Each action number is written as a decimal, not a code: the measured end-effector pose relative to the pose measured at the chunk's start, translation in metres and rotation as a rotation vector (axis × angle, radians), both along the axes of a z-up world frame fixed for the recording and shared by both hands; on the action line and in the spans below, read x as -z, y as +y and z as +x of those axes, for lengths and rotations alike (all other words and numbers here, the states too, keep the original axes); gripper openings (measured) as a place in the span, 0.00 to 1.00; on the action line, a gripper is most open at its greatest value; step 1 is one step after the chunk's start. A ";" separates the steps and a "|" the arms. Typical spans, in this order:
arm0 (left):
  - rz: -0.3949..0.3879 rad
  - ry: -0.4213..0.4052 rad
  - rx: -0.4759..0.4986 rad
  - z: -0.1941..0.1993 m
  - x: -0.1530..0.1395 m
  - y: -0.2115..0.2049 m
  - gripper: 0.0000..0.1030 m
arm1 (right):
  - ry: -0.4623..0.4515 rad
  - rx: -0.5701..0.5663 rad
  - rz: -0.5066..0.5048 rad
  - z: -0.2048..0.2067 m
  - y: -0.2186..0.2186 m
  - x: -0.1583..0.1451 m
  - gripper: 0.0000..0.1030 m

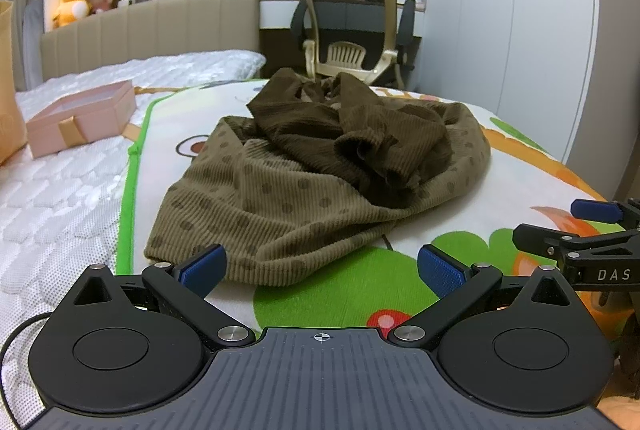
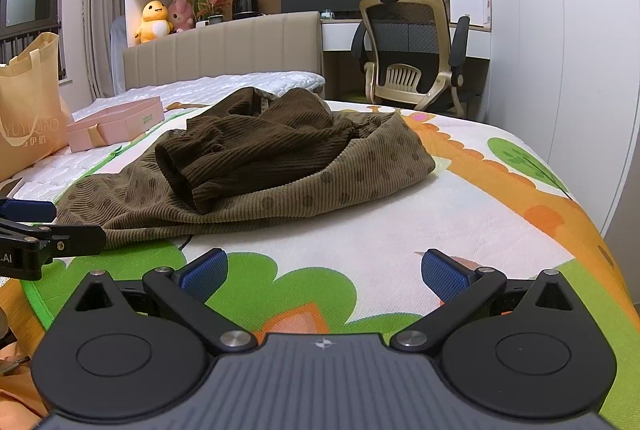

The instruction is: Fold clothes

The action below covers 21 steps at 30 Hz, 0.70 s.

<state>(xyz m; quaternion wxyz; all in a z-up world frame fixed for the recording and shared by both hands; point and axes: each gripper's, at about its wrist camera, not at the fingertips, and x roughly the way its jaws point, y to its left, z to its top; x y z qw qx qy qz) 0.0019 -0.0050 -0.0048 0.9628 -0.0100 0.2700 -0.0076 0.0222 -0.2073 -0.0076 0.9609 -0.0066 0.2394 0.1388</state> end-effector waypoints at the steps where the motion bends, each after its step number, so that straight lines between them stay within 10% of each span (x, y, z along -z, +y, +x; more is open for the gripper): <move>1: 0.000 0.001 0.000 0.000 0.000 0.000 1.00 | 0.002 0.000 0.001 0.000 0.000 0.000 1.00; 21: -0.004 0.016 -0.001 0.001 0.002 0.001 1.00 | 0.015 0.002 -0.004 0.002 0.001 0.001 1.00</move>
